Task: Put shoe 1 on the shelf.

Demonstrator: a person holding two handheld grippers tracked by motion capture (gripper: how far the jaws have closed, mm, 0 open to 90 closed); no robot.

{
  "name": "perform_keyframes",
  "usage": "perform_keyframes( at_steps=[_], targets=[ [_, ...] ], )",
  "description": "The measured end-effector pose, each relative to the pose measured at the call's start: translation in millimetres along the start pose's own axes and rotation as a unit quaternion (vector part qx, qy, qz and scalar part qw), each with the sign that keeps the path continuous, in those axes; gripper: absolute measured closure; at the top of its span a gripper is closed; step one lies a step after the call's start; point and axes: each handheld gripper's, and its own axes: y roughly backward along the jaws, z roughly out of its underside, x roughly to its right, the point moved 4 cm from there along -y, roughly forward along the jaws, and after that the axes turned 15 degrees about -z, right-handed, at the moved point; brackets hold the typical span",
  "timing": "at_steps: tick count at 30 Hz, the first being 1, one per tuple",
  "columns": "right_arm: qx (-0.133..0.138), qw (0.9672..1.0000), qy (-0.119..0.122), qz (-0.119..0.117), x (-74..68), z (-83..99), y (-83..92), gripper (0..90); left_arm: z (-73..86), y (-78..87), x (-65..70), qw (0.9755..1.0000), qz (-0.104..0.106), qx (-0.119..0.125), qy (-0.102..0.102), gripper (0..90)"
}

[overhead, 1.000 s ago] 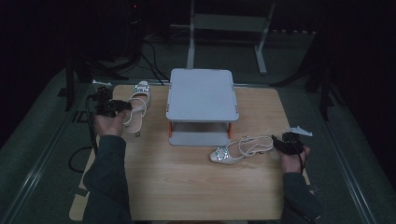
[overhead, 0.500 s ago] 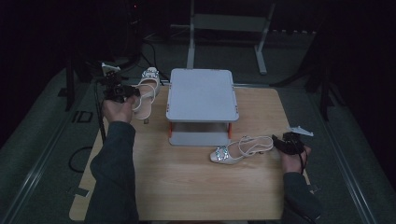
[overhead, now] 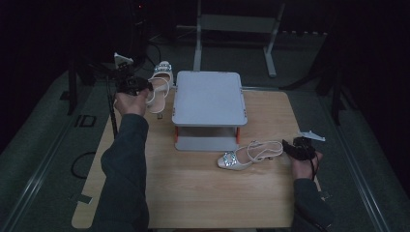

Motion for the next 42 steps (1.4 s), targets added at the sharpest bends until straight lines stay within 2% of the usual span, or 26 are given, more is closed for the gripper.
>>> perform_keyframes(
  at_steps=[5, 7, 8, 11, 14, 19, 22, 28, 32, 36, 42],
  targets=[
    [0.002, 1.0000, -0.003, 0.000, 1.1, 0.1, 0.6, 48.5, -4.3, 2.5, 13.2, 0.9998, 0.017, 0.003, 0.011, 80.6],
    [0.002, 1.0000, -0.002, 0.000, 1.5, 0.1, 0.7, 48.5, -5.3, 3.5, 19.5, 0.9999, 0.011, 0.002, 0.005, 80.5],
    [0.002, 1.0000, -0.003, 0.000, 1.5, 0.0, 0.7, 48.5, -5.6, 4.6, 23.6, 0.9999, 0.011, 0.004, 0.004, 80.4],
    [0.000, 1.0000, -0.003, -0.001, 0.5, 0.3, 0.1, 48.5, -6.5, 7.3, 36.9, 0.9995, 0.029, 0.006, 0.010, 80.5],
    [-0.001, 1.0000, 0.000, -0.001, -0.6, 0.3, -0.9, 48.5, -8.1, 8.1, 50.1, 0.9996, 0.028, 0.006, 0.006, 80.5],
    [-0.001, 1.0000, -0.002, -0.002, -0.8, 0.0, -0.9, 48.5, -7.5, 4.9, 71.7, 0.9990, 0.042, 0.000, 0.012, 80.4],
    [0.000, 1.0000, -0.002, -0.003, -1.0, -0.1, -1.1, 48.5, -5.1, -1.5, 82.3, 0.9994, 0.033, -0.004, 0.011, 80.4],
    [0.002, 1.0000, -0.007, -0.004, 0.3, -0.3, -0.2, 48.5, 1.6, -13.7, 99.5, 0.9998, 0.015, -0.014, -0.005, 80.3],
    [0.003, 1.0000, -0.007, -0.004, 1.0, -0.4, 0.1, 48.5, 5.1, -21.0, 104.8, 0.9996, 0.012, -0.023, -0.006, 80.3],
    [0.004, 0.9999, -0.009, -0.005, 1.3, -0.4, 0.4, 48.5, 4.2, -25.3, 104.7, 0.9998, -0.002, -0.020, 0.000, 80.1],
    [0.002, 1.0000, -0.008, -0.005, 0.8, -0.1, -0.9, 48.5, 2.9, -35.1, 108.2, 0.9994, -0.003, -0.034, 0.010, 79.9]
  ],
)
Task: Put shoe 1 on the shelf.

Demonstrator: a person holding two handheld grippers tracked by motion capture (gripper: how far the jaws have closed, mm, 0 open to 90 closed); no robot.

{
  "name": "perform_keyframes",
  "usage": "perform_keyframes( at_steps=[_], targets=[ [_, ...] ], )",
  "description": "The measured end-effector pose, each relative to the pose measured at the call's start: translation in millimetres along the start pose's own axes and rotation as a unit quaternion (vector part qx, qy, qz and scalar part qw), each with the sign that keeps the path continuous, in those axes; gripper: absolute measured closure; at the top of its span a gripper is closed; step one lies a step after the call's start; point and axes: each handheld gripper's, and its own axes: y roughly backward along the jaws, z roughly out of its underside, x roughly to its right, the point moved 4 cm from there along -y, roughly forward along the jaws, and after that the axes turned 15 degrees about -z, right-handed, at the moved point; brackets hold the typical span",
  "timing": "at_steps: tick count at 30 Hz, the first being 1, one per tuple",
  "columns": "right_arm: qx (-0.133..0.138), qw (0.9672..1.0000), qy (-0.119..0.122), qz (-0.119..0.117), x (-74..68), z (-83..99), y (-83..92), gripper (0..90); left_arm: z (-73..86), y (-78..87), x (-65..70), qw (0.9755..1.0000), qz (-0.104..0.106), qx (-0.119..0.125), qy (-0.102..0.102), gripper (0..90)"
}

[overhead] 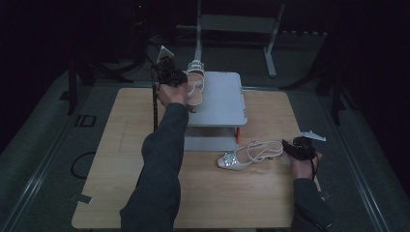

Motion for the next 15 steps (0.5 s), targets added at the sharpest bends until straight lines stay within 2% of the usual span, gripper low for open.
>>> perform_keyframes(
  at_steps=[7, 10, 15],
  targets=[
    [0.001, 1.0000, -0.001, -0.001, 0.5, -0.2, 0.2, 48.5, -0.5, -2.4, 12.1, 1.0000, -0.003, -0.002, -0.007, 79.7],
    [0.003, 1.0000, -0.003, -0.002, 0.7, -0.6, 1.1, 48.5, -1.6, -4.9, 14.4, 1.0000, -0.004, -0.008, -0.003, 79.6],
    [0.002, 1.0000, -0.004, -0.002, 1.1, -0.2, 0.3, 48.5, -1.9, -7.5, 17.4, 1.0000, -0.006, -0.006, 0.002, 79.1]
  ],
)
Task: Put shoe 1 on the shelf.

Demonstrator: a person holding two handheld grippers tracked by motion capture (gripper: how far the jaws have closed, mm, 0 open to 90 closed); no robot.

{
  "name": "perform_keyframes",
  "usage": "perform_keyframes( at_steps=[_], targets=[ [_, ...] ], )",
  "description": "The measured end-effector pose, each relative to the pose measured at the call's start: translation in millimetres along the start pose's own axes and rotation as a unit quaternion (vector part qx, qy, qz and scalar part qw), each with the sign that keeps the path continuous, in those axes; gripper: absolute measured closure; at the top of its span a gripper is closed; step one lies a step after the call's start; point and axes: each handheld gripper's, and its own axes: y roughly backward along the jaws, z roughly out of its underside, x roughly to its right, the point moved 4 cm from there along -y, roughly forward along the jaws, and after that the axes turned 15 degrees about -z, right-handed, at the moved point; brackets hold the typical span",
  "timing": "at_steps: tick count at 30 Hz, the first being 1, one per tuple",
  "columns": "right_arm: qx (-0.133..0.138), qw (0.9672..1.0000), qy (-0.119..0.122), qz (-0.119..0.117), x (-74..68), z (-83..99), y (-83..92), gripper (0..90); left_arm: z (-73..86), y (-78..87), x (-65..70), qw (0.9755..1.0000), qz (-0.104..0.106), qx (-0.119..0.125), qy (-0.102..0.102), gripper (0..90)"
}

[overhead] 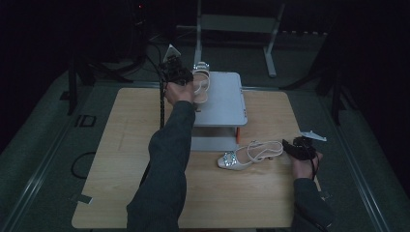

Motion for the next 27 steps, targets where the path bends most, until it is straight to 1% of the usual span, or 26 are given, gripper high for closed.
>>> perform_keyframes(
  at_steps=[2, 4, 5, 6, 7, 9, 10, 12, 14, 16, 17, 18, 19, 20, 22, 24, 26, 27],
  targets=[
    [-0.001, 1.0000, 0.001, 0.000, -0.3, -0.1, -0.3, 48.5, 0.9, -1.5, 0.7, 1.0000, -0.003, 0.003, -0.001, 78.4],
    [-0.001, 1.0000, 0.001, 0.000, -0.7, 0.1, -0.5, 48.5, 2.5, -3.0, 1.9, 1.0000, -0.001, 0.007, -0.001, 77.3],
    [-0.001, 1.0000, 0.001, 0.000, -0.8, 0.2, -0.7, 48.5, 2.9, -2.6, 2.2, 0.9999, -0.001, 0.014, 0.001, 76.0],
    [-0.001, 1.0000, 0.001, 0.000, -0.9, 0.2, -0.7, 48.5, 3.0, -2.1, 2.8, 0.9998, 0.008, 0.016, 0.000, 73.9],
    [-0.001, 1.0000, 0.001, 0.000, -0.9, 0.2, -0.6, 48.5, 2.8, -1.0, 3.1, 0.9997, 0.018, 0.019, 0.000, 68.8],
    [0.000, 1.0000, 0.002, -0.001, -0.7, 0.0, -0.1, 48.5, 1.9, 3.4, 4.3, 0.9986, 0.040, 0.035, -0.003, 59.7],
    [0.000, 1.0000, 0.001, 0.000, -0.6, -0.1, 0.1, 48.5, 1.8, 5.8, 4.8, 0.9982, 0.043, 0.041, -0.009, 58.0],
    [0.000, 1.0000, 0.001, -0.001, -0.2, 0.0, 0.1, 48.4, 1.6, 10.2, 5.4, 0.9968, 0.059, 0.051, -0.016, 54.7],
    [-0.001, 1.0000, 0.000, -0.001, -0.2, 0.2, 0.0, 48.4, 2.1, 13.7, 3.9, 0.9960, 0.064, 0.058, -0.025, 52.5],
    [-0.001, 1.0000, 0.000, -0.002, -0.2, 0.1, 0.1, 48.3, 2.8, 17.2, 1.9, 0.9943, 0.079, 0.064, -0.035, 49.8],
    [-0.001, 1.0000, 0.000, -0.001, -0.1, 0.2, 0.0, 48.3, 3.0, 19.9, 0.4, 0.9936, 0.079, 0.071, -0.039, 49.2],
    [-0.002, 1.0000, 0.000, -0.001, 0.0, 0.4, -0.2, 48.3, 3.2, 22.9, -1.2, 0.9921, 0.085, 0.083, -0.039, 48.6],
    [-0.003, 1.0000, 0.000, -0.001, 0.1, 0.7, -0.5, 48.3, 3.4, 25.7, -3.2, 0.9904, 0.096, 0.091, -0.039, 48.2],
    [-0.003, 1.0000, 0.001, -0.001, 0.0, 0.8, -0.5, 48.3, 3.4, 28.2, -5.6, 0.9892, 0.103, 0.097, -0.039, 47.0],
    [-0.003, 1.0000, 0.001, -0.001, -0.3, 0.7, -0.3, 48.3, 3.4, 32.0, -11.2, 0.9875, 0.101, 0.112, -0.046, 45.5],
    [-0.002, 1.0000, 0.001, 0.000, -0.4, 0.6, 0.1, 48.3, 3.9, 34.2, -18.6, 0.9874, 0.092, 0.117, -0.053, 44.6],
    [-0.002, 1.0000, 0.001, 0.000, -0.4, 0.6, 0.0, 48.3, 4.4, 36.2, -26.0, 0.9873, 0.077, 0.123, -0.065, 44.6],
    [-0.002, 1.0000, 0.001, 0.000, -0.4, 0.7, -0.2, 48.3, 5.3, 37.5, -29.8, 0.9861, 0.078, 0.128, -0.071, 44.5]
  ],
)
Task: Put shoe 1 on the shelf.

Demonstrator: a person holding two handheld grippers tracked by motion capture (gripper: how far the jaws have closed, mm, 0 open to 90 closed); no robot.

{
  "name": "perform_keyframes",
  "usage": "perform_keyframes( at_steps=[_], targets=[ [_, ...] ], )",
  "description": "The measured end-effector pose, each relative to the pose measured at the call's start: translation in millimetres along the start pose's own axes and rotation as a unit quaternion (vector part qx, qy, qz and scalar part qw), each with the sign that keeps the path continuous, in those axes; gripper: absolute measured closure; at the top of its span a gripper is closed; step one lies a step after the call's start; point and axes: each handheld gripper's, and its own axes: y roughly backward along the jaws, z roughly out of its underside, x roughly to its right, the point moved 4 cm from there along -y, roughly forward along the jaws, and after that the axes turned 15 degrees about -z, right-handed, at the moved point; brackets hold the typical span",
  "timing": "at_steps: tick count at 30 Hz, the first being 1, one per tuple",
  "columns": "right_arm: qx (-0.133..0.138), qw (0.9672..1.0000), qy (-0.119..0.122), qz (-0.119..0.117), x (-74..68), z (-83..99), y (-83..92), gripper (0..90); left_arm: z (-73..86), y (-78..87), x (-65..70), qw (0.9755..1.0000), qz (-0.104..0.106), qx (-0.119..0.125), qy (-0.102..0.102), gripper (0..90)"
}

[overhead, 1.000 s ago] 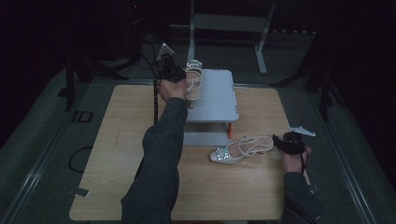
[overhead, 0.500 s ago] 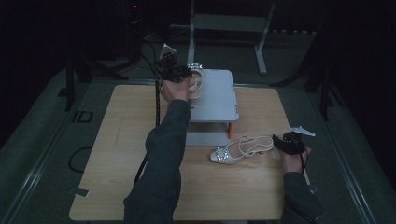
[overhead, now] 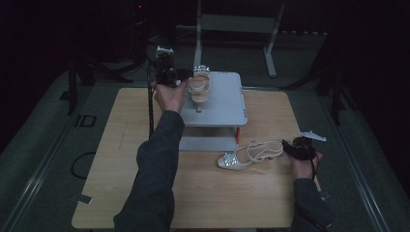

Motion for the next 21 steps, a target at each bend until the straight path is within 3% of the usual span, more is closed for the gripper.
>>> perform_keyframes(
  at_steps=[2, 6, 8, 11, 13, 15, 17, 21],
  targets=[
    [0.000, 1.0000, 0.000, 0.000, -0.2, 0.0, -0.2, 48.3, 3.3, 4.3, -6.4, 0.9998, 0.010, 0.010, -0.012, 44.6],
    [-0.002, 1.0000, 0.001, 0.001, -0.1, 0.6, -0.9, 48.3, 12.9, 7.8, -19.8, 0.9988, -0.008, 0.014, -0.046, 44.7],
    [-0.002, 1.0000, 0.002, 0.001, -0.1, 0.7, -0.9, 48.4, 17.7, 9.6, -26.0, 0.9986, 0.003, 0.019, -0.050, 45.6],
    [0.000, 1.0000, 0.000, 0.000, -0.7, 0.0, 0.4, 48.7, 26.1, 11.5, -31.3, 0.9965, 0.002, 0.027, -0.079, 45.8],
    [0.001, 1.0000, 0.000, -0.002, -0.9, -0.1, 0.9, 49.2, 31.4, 13.0, -35.1, 0.9958, 0.011, 0.032, -0.085, 46.3],
    [0.001, 1.0000, 0.001, -0.003, -1.4, -0.4, 1.1, 49.4, 36.0, 13.8, -39.1, 0.9949, 0.005, 0.040, -0.092, 46.3],
    [0.002, 1.0000, -0.001, -0.005, -2.4, -1.1, 1.8, 49.6, 40.5, 14.8, -44.4, 0.9951, 0.011, 0.046, -0.086, 46.3],
    [0.012, 0.9999, 0.000, -0.010, -5.0, -5.1, 5.8, 49.5, 53.4, 15.4, -56.3, 0.9932, 0.001, 0.055, -0.102, 46.0]
  ],
)
